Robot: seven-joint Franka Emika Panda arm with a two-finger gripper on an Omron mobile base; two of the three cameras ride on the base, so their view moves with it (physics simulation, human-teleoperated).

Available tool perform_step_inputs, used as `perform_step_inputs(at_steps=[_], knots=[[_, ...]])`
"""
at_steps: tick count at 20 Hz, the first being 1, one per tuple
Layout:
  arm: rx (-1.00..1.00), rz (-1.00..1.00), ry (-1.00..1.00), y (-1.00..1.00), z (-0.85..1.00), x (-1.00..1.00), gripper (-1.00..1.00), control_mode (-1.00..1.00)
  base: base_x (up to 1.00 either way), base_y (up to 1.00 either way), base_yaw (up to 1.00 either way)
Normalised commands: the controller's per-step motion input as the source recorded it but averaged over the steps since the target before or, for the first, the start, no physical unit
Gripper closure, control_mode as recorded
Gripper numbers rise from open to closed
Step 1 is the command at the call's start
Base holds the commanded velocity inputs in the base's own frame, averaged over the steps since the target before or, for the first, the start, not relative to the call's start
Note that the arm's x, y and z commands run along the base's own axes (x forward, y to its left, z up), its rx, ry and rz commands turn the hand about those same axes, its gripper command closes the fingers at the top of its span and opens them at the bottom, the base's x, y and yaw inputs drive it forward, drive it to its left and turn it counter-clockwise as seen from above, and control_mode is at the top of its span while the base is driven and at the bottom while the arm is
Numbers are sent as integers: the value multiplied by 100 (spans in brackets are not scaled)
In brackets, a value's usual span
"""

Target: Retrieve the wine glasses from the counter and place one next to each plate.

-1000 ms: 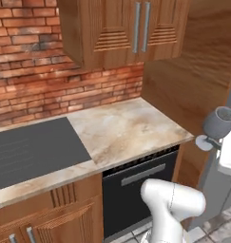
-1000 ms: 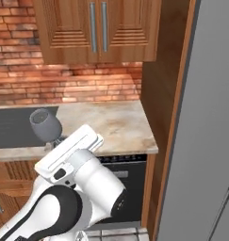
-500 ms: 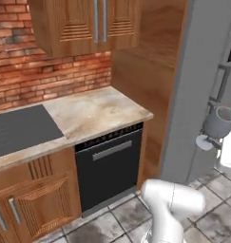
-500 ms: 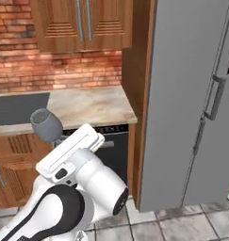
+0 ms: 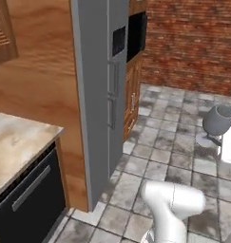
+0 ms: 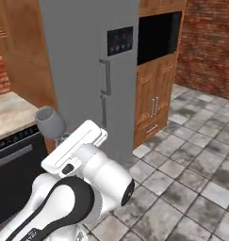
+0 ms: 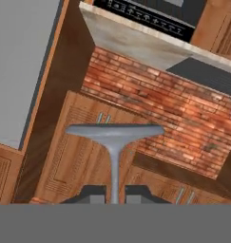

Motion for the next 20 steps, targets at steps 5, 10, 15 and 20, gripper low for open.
perform_step_inputs(at_steps=[5, 10, 15, 20], knots=[[0, 0, 0, 0, 0, 0, 100, 100, 0, 0, -100], [0, 0, 0, 0, 0, 0, 100, 100, 6, 9, -98], [0, 0, 0, 0, 0, 0, 100, 100, 96, 5, -22], [0, 0, 0, 0, 0, 0, 100, 100, 100, -6, 0]])
